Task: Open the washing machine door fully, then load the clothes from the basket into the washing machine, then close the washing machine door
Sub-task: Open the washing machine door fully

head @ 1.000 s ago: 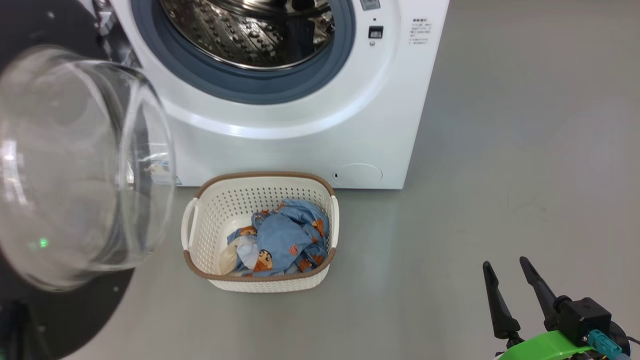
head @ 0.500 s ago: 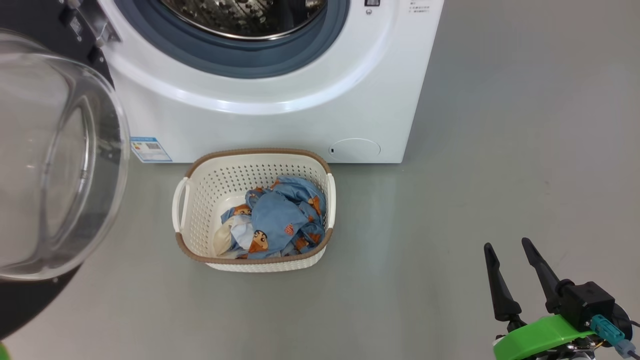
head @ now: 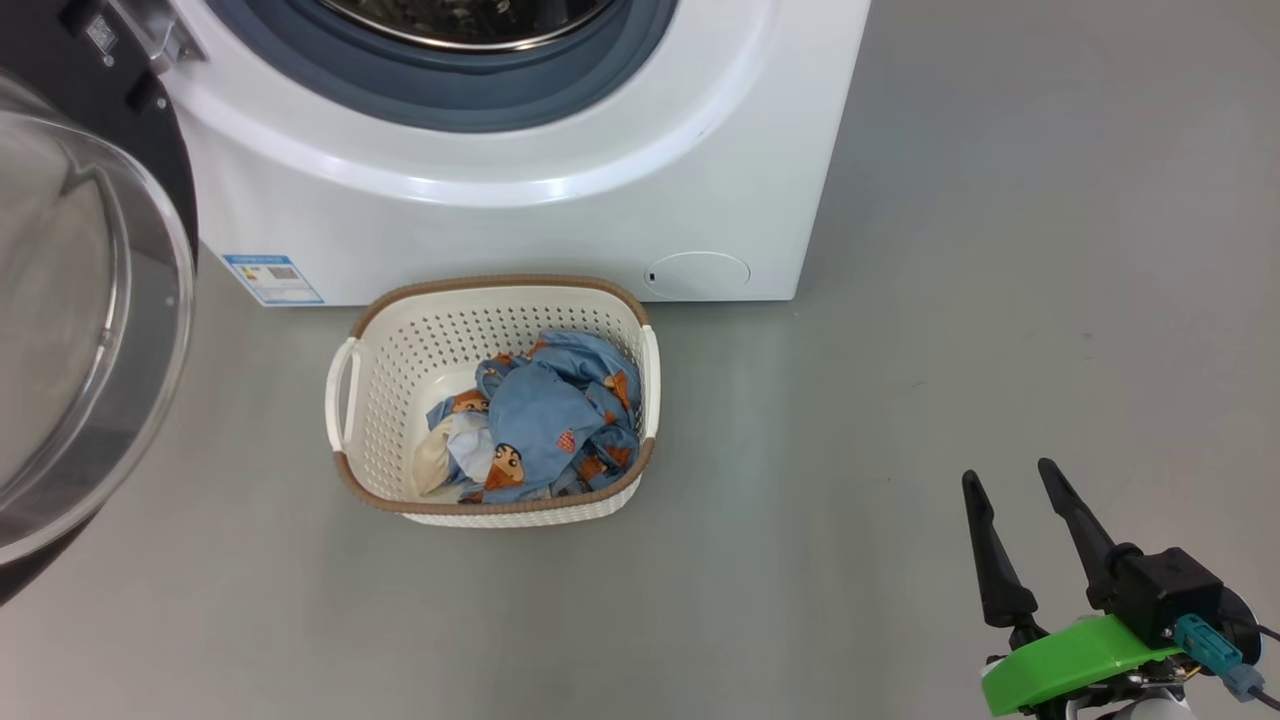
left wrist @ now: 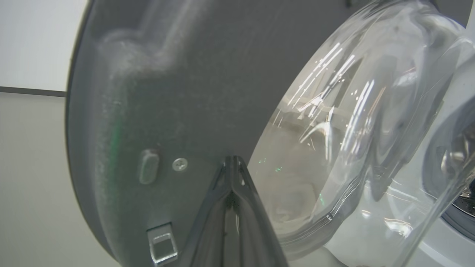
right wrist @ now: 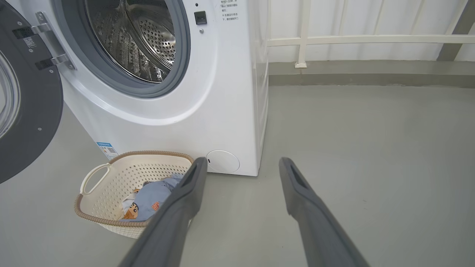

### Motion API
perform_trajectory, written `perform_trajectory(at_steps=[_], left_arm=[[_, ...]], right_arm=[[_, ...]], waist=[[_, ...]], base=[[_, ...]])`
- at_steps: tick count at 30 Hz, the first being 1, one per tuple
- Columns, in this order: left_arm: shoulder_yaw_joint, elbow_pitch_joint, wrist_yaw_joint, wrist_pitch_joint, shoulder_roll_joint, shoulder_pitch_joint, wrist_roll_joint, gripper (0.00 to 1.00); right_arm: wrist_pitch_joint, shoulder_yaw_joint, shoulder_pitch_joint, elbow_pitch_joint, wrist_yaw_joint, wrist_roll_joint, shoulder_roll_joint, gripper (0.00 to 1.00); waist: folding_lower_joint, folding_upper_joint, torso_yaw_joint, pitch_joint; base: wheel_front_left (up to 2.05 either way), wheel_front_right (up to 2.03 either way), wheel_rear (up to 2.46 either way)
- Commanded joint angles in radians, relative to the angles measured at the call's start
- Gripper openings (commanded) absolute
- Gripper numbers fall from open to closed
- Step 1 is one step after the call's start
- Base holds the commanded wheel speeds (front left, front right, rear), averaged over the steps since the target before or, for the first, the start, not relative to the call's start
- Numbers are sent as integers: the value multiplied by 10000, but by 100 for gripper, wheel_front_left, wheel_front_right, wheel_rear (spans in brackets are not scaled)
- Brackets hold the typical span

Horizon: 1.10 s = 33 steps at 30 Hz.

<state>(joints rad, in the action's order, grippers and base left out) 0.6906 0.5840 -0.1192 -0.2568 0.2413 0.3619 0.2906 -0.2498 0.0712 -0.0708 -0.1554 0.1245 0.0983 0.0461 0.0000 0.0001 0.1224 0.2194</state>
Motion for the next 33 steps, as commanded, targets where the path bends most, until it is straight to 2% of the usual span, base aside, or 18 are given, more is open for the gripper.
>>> perform_trajectory(at_steps=[1, 6, 11, 23, 24, 26, 27, 28, 29, 33], left_arm=[[322, -177, -36, -49, 735, 246, -107, 0], [436, 82, -80, -49, 946, 438, -347, 0], [466, -244, -106, -49, 882, 353, -486, 0], [-819, -3163, -113, -49, -572, -1488, -157, 0], [-929, -3428, -113, -49, -730, -1638, -143, 4], [-1267, -3950, -114, -49, -1043, -1978, -177, 35], [-1435, -4180, -114, -49, -1185, -2136, -165, 45], [-1646, -4360, -114, -49, -1292, -2323, -197, 70], [-1834, -4548, -114, -49, -1386, -2476, -208, 100], [-2537, -5117, -114, -49, -1673, -3026, -217, 100]], right_arm=[[-120, -301, -244, 229, 62, -52, 41, 100], [-120, -354, -339, 164, 62, -34, 41, 100], [-120, -332, -322, 114, 62, 50, 41, 100], [-120, -334, -171, 131, 62, 269, 41, 100], [-120, -337, -162, 144, 62, 289, 41, 100], [-120, -344, -134, 156, 62, 310, 41, 100], [-120, -353, -116, 153, 62, 319, 41, 100], [-120, -369, -98, 145, 62, 322, 41, 100], [-120, -366, -90, 161, 62, 326, 41, 100], [-120, -396, -45, 230, 62, 341, 41, 100]], waist=[[0, -1, -19, 40], [0, -1, -81, 87], [0, -1, -85, -74], [0, -1, -26, -482], [0, -1, -38, -513], [0, -1, -66, -592], [0, -1, -83, -639], [0, -1, -110, -689], [0, -1, -134, -719], [0, -1, -279, -870]], base=[[0, 0, 0], [0, 0, 0], [0, 0, 0], [0, 0, 0], [0, 0, 0], [0, 0, 0], [0, 0, 0], [0, 0, 0], [0, 0, 0], [0, 0, 0]])
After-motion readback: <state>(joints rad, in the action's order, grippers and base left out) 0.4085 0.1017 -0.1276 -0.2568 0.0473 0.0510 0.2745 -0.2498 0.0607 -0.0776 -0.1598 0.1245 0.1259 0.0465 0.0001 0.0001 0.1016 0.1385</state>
